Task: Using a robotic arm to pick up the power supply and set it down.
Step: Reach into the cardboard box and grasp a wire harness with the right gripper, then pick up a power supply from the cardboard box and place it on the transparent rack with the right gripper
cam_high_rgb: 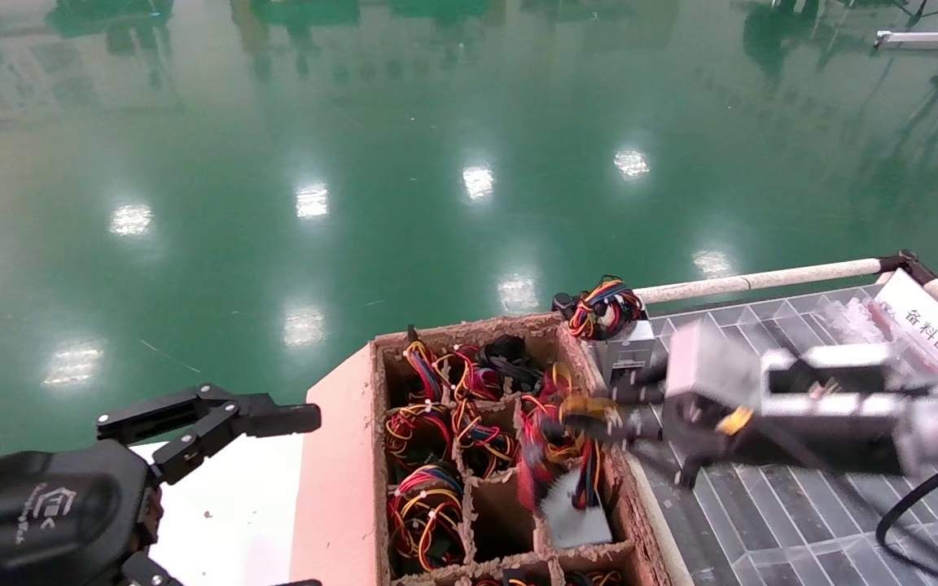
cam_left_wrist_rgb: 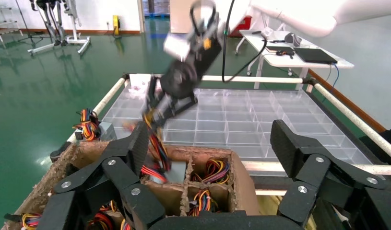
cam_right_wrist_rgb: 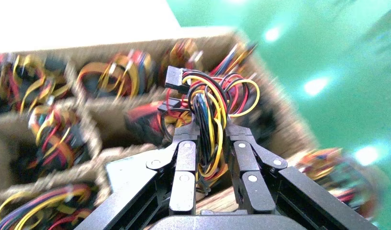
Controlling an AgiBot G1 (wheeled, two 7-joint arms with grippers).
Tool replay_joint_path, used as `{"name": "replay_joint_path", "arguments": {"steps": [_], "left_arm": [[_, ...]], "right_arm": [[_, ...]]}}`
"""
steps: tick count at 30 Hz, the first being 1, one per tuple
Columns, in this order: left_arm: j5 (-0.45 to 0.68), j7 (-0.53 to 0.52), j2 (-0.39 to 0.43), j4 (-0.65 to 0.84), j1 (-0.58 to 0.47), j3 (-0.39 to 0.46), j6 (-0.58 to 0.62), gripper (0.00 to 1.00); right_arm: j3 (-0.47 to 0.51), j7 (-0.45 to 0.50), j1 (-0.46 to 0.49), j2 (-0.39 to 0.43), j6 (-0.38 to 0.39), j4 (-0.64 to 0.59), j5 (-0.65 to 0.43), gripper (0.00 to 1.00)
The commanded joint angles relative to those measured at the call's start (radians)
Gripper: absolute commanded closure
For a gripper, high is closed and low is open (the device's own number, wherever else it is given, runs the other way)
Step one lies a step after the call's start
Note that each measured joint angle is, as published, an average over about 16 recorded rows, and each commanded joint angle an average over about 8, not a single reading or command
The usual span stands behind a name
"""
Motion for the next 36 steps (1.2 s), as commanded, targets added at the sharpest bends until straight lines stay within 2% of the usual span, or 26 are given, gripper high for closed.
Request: {"name": "replay_joint_path", "arguments": {"steps": [1, 10, 19, 26, 36], "left_arm": [[0.0, 0.0, 0.0, 0.0, 0.0, 0.0, 0.0, 0.0], [0.0, 0.0, 0.0, 0.0, 0.0, 0.0, 0.0, 0.0], [0.0, 0.0, 0.0, 0.0, 0.0, 0.0, 0.0, 0.0], [0.0, 0.0, 0.0, 0.0, 0.0, 0.0, 0.0, 0.0], [0.0, 0.0, 0.0, 0.0, 0.0, 0.0, 0.0, 0.0]], "right_arm": [[0.024, -0.001, 0.005, 0.014, 0.002, 0.019, 0.035, 1.0], [0.099, -0.062, 0.092, 0.062, 0.006, 0.034, 0.094, 1.0], [0.14, -0.128, 0.17, 0.095, -0.019, -0.055, 0.119, 1.0], [0.165, -0.177, 0.165, 0.132, -0.028, -0.134, 0.139, 1.0], [0.178, -0.254, 0.093, 0.165, -0.025, -0.258, 0.147, 1.0]]}}
